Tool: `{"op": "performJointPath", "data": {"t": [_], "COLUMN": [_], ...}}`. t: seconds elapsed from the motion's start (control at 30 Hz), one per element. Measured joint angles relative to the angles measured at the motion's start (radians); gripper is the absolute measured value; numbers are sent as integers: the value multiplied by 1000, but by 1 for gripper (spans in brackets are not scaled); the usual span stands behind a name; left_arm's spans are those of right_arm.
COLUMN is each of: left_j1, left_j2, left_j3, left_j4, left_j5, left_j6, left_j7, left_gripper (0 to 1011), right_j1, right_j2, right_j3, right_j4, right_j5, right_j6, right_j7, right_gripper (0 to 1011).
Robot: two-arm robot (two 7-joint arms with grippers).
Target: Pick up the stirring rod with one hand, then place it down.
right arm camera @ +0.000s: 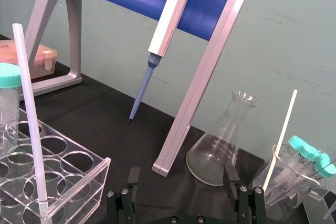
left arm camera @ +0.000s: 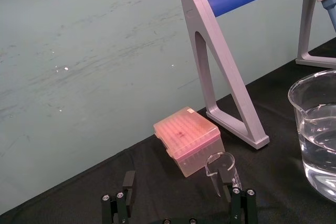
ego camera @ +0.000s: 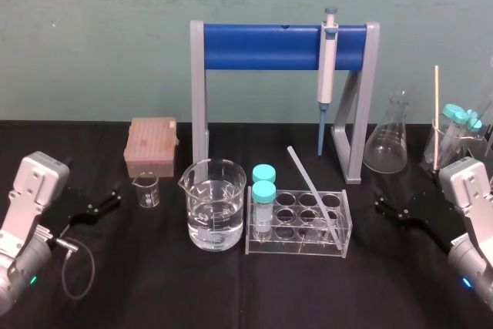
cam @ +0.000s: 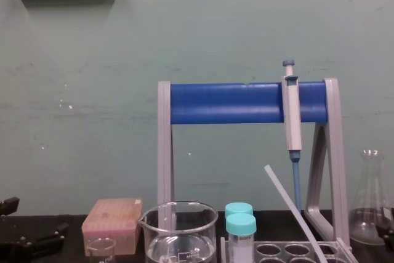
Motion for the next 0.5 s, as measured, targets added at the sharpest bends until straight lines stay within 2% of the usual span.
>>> {"op": "performJointPath", "data": {"t": [0.5], "left_j1": [0], "left_j2": [0], "left_j3": [0], "left_j4": [0], "left_j5": [0], "left_j6": [0], "left_j7": [0], "left_gripper": [1000], "right_j1": [0], "right_j2": [0], "right_j3": [0], "right_j4": [0], "right_j5": [0], "right_j6": [0], "right_j7": [0], "right_gripper": [1000]}}
